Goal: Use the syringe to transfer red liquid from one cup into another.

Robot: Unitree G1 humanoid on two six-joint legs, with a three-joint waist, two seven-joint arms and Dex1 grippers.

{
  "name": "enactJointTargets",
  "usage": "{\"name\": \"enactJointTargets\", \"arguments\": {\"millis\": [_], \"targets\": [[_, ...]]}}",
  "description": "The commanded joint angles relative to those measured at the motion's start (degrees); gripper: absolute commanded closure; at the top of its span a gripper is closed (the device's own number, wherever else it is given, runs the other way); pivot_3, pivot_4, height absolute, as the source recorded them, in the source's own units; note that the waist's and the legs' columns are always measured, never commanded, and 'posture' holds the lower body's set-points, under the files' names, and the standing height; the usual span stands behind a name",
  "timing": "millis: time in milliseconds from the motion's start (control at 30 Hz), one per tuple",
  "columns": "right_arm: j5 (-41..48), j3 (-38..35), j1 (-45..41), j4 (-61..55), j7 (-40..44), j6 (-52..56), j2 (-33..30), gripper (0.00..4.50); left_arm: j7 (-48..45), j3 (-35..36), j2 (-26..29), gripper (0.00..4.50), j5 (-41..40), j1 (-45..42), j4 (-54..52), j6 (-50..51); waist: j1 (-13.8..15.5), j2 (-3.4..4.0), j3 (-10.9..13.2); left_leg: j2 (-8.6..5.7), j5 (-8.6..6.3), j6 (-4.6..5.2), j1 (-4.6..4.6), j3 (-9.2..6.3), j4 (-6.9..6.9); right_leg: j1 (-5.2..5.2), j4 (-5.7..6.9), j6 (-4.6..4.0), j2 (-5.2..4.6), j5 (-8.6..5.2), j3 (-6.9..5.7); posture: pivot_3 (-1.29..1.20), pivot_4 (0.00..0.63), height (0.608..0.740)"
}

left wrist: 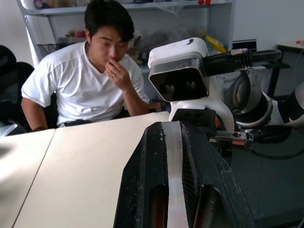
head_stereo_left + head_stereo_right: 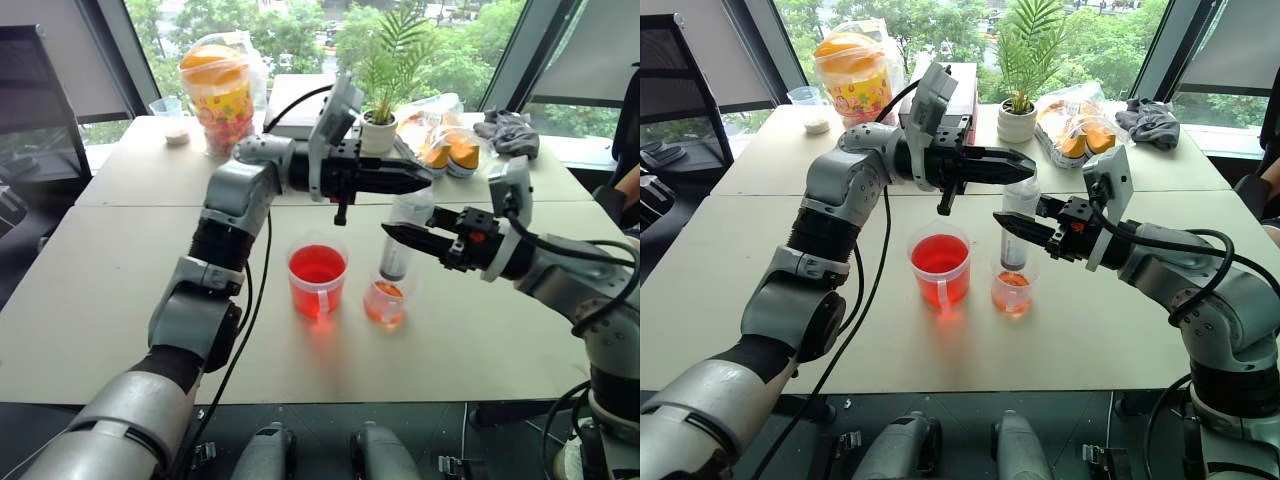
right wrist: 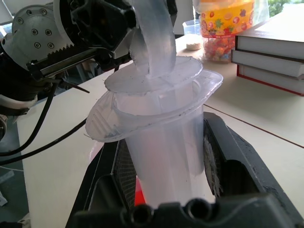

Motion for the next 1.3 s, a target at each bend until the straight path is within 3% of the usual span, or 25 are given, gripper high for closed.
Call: {"name": "enactJointTargets", "arguments": {"millis": [33, 200, 333, 500, 833, 1067, 1167, 1300], "targets": [[2.75, -8.41, -2.65, -3.00, -1.68, -3.33, -0.83, 2.91, -1.20, -4.61, -0.01, 4.41, 2.28, 2.49, 0.17, 1.93, -0.05, 0.00, 0.00, 0.00, 0.00, 0.00, 0.00, 0.00, 0.00, 0.00, 0.00, 0.00, 0.00, 0.00, 0.00, 0.00, 0.150, 0.740], [1.89, -6.64, 0.13, -2.91, -1.14, -3.99, -0.42, 2.91, 0.05, -2.63, 0.63, 4.41, 1.03, 0.22, 0.50, 3.65, -0.01, 0.00, 0.00, 0.00, 0.00, 0.00, 0.00, 0.00, 0.00, 0.00, 0.00, 0.00, 0.01, 0.00, -0.01, 0.00, 0.150, 0.740], [1.10, -5.50, 2.49, -2.79, -0.45, -4.33, -0.04, 2.91, 0.92, -0.61, 1.93, 2.81, -0.12, -1.73, 0.91, 5.43, 0.00, 0.00, 0.00, 0.00, 0.00, 0.00, 0.00, 0.01, 0.00, 0.00, 0.01, 0.00, 0.02, 0.00, 0.00, 0.00, 0.150, 0.740], [0.88, -5.13, 4.35, -2.87, 0.16, -4.53, -0.17, 2.91, 2.58, 2.77, 4.06, 0.18, -2.31, -2.86, -0.19, 6.50, -0.01, -0.01, 0.00, 0.01, 0.00, 0.00, 0.01, 0.00, 0.00, 0.01, 0.00, 0.00, 0.02, 0.00, -0.01, 0.00, 0.150, 0.740], [3.18, -6.16, 1.00, -0.52, -3.46, -2.05, -0.37, 2.91, 2.44, 6.58, 14.95, 0.08, -5.12, 2.29, -7.80, 10.32, -0.12, 0.01, -0.01, 0.02, 0.00, 0.00, 0.04, -0.01, -0.01, 0.01, 0.02, 0.00, 0.00, 0.00, 0.00, 0.00, 0.150, 0.740], [12.91, -12.38, -24.86, 24.01, -23.64, 17.33, -5.20, 2.91, 4.50, 7.35, 21.70, 0.08, -6.39, 13.55, -18.07, 14.67, 0.15, 0.01, 0.00, 0.02, 0.01, -0.01, 0.07, 0.00, -0.01, 0.00, 0.03, -0.02, -0.09, 0.01, 0.04, 0.00, 0.150, 0.740], [8.78, -9.49, -32.59, 34.76, -26.32, 25.91, -8.89, 2.91, 5.65, 7.67, 23.03, 0.08, -7.12, 16.68, -21.24, 15.86, 0.39, 0.01, 0.00, 0.05, 0.01, -0.01, -0.04, -0.09, -0.13, -0.05, -0.09, -0.05, -0.11, 0.00, -0.06, 0.00, 0.150, 0.740], [1.22, 2.21, -34.04, 40.84, -20.42, 33.50, -14.88, 2.91, 7.29, 8.12, 23.98, 0.08, -8.47, 19.63, -24.66, 17.05, 0.33, 0.02, 0.00, 0.02, -0.02, 0.04, -0.12, 0.01, -0.22, -0.03, -0.40, -0.05, -0.20, 0.00, 0.00, 0.00, 0.150, 0.740]]}}
